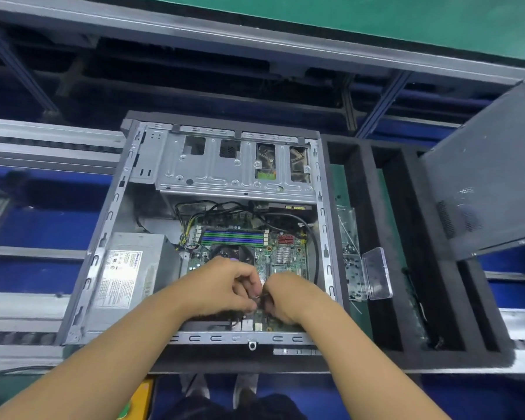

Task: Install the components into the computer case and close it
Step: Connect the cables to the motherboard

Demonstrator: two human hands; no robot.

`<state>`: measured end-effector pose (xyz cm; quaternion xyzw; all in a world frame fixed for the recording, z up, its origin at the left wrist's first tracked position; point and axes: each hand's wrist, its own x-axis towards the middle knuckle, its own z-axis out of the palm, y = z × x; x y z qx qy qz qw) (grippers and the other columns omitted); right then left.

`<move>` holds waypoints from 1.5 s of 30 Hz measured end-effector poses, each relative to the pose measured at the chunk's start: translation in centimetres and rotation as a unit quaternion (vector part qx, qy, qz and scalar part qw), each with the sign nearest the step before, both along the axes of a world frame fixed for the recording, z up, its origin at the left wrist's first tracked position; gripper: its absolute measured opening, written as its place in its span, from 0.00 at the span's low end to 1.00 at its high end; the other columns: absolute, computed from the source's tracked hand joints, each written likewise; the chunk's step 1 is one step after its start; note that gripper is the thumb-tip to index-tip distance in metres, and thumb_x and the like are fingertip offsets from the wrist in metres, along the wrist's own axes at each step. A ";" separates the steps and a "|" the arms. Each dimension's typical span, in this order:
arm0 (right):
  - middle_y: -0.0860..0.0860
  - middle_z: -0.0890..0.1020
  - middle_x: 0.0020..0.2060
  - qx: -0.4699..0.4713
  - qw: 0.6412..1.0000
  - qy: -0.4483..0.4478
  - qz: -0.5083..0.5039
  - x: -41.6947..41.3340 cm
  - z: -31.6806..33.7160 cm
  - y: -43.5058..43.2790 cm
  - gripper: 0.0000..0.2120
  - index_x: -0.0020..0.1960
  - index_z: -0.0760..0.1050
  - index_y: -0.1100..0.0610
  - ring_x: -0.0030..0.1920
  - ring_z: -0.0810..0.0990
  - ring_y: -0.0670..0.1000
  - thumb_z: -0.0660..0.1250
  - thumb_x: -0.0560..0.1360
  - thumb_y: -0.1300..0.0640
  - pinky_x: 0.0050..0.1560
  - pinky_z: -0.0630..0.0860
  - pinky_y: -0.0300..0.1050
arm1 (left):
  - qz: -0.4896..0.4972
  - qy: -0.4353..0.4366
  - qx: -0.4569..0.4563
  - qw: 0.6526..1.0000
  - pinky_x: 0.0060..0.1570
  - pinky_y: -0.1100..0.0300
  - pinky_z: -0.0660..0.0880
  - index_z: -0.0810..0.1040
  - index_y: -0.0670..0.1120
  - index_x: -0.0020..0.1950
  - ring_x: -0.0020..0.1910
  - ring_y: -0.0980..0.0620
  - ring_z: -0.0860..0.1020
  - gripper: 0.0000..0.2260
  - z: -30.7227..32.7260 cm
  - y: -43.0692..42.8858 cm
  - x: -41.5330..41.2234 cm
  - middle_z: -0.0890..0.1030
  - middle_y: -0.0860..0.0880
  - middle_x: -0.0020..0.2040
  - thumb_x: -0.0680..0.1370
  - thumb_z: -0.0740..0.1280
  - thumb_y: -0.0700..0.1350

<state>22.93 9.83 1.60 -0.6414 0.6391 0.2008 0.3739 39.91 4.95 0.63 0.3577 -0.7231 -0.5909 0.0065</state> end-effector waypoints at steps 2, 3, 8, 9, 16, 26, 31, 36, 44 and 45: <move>0.59 0.80 0.49 -0.038 0.999 0.019 -0.025 0.1 0.3 0.0 0.07 0.56 0.80 0.62 0.41 0.77 0.56 0.66 0.80 0.66 0.43 0.73 0.45 | 0.012 0.002 -0.028 1.000 0.41 0.66 0.78 0.81 0.52 0.42 0.38 0.58 0.83 0.09 0.0 -0.1 0.0 0.84 0.54 0.40 0.71 0.77 0.40; 0.58 0.81 0.50 -0.061 0.997 0.026 -0.043 0.1 0.4 -0.1 0.09 0.56 0.80 0.62 0.42 0.78 0.56 0.65 0.79 0.69 0.43 0.76 0.46 | 0.015 0.003 -0.041 0.999 0.40 0.68 0.77 0.81 0.53 0.41 0.38 0.58 0.82 0.09 0.0 -0.1 -0.1 0.84 0.54 0.40 0.72 0.76 0.39; 0.59 0.83 0.50 -0.117 0.988 0.020 -0.103 0.0 1.0 -0.4 0.12 0.54 0.81 0.61 0.49 0.83 0.59 0.64 0.76 0.72 0.52 0.82 0.52 | 0.003 0.001 -0.081 0.997 0.38 0.69 0.76 0.80 0.52 0.42 0.37 0.61 0.81 0.09 0.2 -0.3 -0.3 0.83 0.55 0.38 0.72 0.76 0.40; 0.59 0.83 0.51 -0.106 0.989 0.014 -0.105 0.1 0.9 -0.5 0.11 0.54 0.81 0.62 0.50 0.83 0.59 0.64 0.76 0.72 0.53 0.82 0.52 | -0.001 -0.001 -0.093 0.996 0.39 0.69 0.76 0.80 0.53 0.42 0.37 0.61 0.80 0.08 0.2 -0.4 -0.3 0.83 0.56 0.38 0.72 0.76 0.41; 0.55 0.85 0.50 -0.052 0.990 0.000 -0.132 0.3 0.1 -1.2 0.08 0.46 0.79 0.56 0.45 0.79 0.52 0.68 0.76 0.68 0.48 0.73 0.40 | 0.007 -0.027 -0.159 0.987 0.36 0.71 0.71 0.80 0.54 0.42 0.37 0.59 0.77 0.06 0.1 -0.6 -0.5 0.81 0.57 0.37 0.72 0.75 0.45; 0.48 0.76 0.40 -0.003 0.992 0.006 -0.123 1.0 -1.5 -1.4 0.10 0.42 0.72 0.52 0.45 0.77 0.53 0.72 0.75 0.63 0.45 0.71 0.41 | 0.018 -0.033 -0.194 0.980 0.34 0.72 0.68 0.77 0.55 0.39 0.34 0.63 0.75 0.07 -0.1 -0.8 -0.5 0.80 0.58 0.35 0.73 0.73 0.47; 0.51 0.78 0.50 0.011 0.992 0.016 -0.128 1.2 -1.7 -1.5 0.14 0.41 0.68 0.50 0.47 0.77 0.53 0.72 0.74 0.62 0.46 0.71 0.41 | 0.057 -0.050 -0.219 0.973 0.37 0.66 0.72 0.75 0.56 0.39 0.37 0.66 0.76 0.07 -0.2 -1.1 -0.4 0.80 0.59 0.35 0.74 0.72 0.47; 0.52 0.77 0.50 0.009 0.992 0.013 -0.125 1.4 -1.8 -1.5 0.15 0.43 0.67 0.51 0.45 0.75 0.54 0.74 0.73 0.61 0.45 0.73 0.44 | 0.056 -0.059 -0.222 0.972 0.38 0.64 0.73 0.76 0.56 0.40 0.35 0.66 0.75 0.06 -0.1 -1.1 -0.5 0.80 0.59 0.35 0.74 0.71 0.48; 0.53 0.76 0.49 -0.004 0.992 0.004 -0.127 1.5 -2.0 -1.4 0.12 0.46 0.68 0.53 0.43 0.73 0.54 0.71 0.73 0.62 0.45 0.74 0.44 | 0.078 -0.038 -0.222 0.971 0.40 0.61 0.76 0.74 0.57 0.39 0.35 0.63 0.75 0.08 0.2 -1.1 -0.5 0.79 0.59 0.35 0.74 0.70 0.47; 0.52 0.75 0.48 -0.006 0.992 0.006 -0.124 1.4 -2.1 -1.4 0.13 0.44 0.67 0.53 0.43 0.73 0.54 0.71 0.74 0.62 0.44 0.73 0.44 | 0.078 -0.039 -0.222 0.971 0.40 0.59 0.76 0.74 0.57 0.39 0.35 0.63 0.75 0.08 0.2 -1.1 -0.5 0.78 0.59 0.35 0.74 0.70 0.47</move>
